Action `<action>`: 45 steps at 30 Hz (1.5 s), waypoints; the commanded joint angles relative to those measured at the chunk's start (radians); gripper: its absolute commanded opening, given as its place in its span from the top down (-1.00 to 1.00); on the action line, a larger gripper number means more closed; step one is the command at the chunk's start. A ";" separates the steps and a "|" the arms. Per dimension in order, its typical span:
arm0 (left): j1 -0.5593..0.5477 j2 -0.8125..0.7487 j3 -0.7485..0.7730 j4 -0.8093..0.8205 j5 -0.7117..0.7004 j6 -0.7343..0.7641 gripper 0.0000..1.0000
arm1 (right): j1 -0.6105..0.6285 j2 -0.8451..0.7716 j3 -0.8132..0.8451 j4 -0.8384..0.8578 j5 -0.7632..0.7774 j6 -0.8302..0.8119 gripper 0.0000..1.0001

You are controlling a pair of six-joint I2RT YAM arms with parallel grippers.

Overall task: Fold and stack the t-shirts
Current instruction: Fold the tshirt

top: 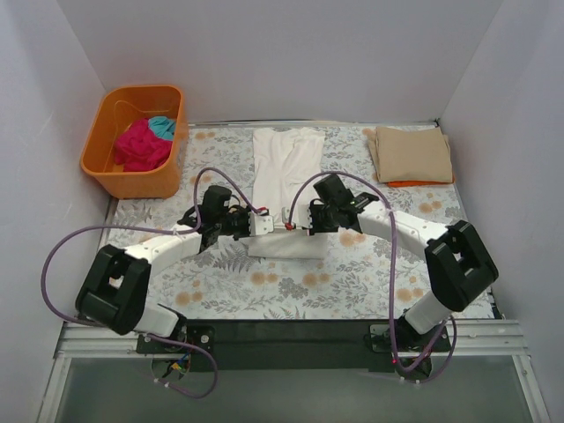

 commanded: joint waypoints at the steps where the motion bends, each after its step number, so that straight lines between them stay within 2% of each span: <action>1: 0.053 0.076 0.085 0.142 0.030 0.066 1.00 | -0.056 0.047 0.098 0.038 -0.016 -0.076 0.97; 8: 0.113 0.245 0.209 0.240 0.063 0.101 1.00 | -0.123 0.179 0.267 0.040 -0.036 -0.130 0.97; 12: 0.131 0.333 0.295 0.245 0.074 0.086 1.00 | -0.149 0.279 0.347 0.040 -0.042 -0.150 0.97; 21: 0.147 0.466 0.349 0.289 0.025 0.107 1.00 | -0.189 0.454 0.538 0.041 -0.042 -0.151 0.97; 23: 0.151 0.475 0.350 0.307 0.017 0.104 0.90 | -0.189 0.466 0.561 0.045 -0.043 -0.148 0.73; 24: 0.151 0.475 0.349 0.315 0.013 0.098 0.59 | -0.189 0.471 0.571 0.045 -0.042 -0.145 0.60; 25: 0.151 0.477 0.355 0.318 0.005 0.090 0.41 | -0.189 0.472 0.575 0.045 -0.031 -0.132 0.23; 26: 0.151 0.475 0.361 0.327 -0.007 0.080 0.22 | -0.189 0.472 0.586 0.046 -0.027 -0.122 0.07; 28: 0.154 0.469 0.370 0.327 -0.027 0.055 0.03 | -0.191 0.459 0.583 0.045 -0.014 -0.095 -0.07; 31: 0.171 0.426 0.392 0.311 -0.035 -0.009 -0.07 | -0.191 0.388 0.546 0.042 -0.005 -0.066 -0.18; 33: 0.176 0.367 0.407 0.240 -0.016 -0.045 -0.05 | -0.191 0.324 0.536 0.002 -0.008 -0.038 -0.17; 36: 0.186 0.260 0.400 0.105 0.072 -0.133 0.17 | -0.191 0.258 0.543 -0.089 -0.056 0.045 0.04; 37: 0.186 0.235 0.392 0.072 0.095 -0.146 0.24 | -0.191 0.246 0.549 -0.147 -0.091 0.071 0.16; 39: 0.180 0.178 0.355 0.029 0.120 -0.248 0.32 | -0.191 0.232 0.551 -0.193 -0.120 0.161 0.33; 43: 0.156 0.179 0.332 -0.039 0.097 -0.377 0.44 | -0.191 0.259 0.549 -0.280 -0.212 0.278 0.64; 45: 0.156 0.219 0.344 -0.035 0.083 -0.471 0.47 | -0.191 0.284 0.536 -0.293 -0.235 0.319 0.71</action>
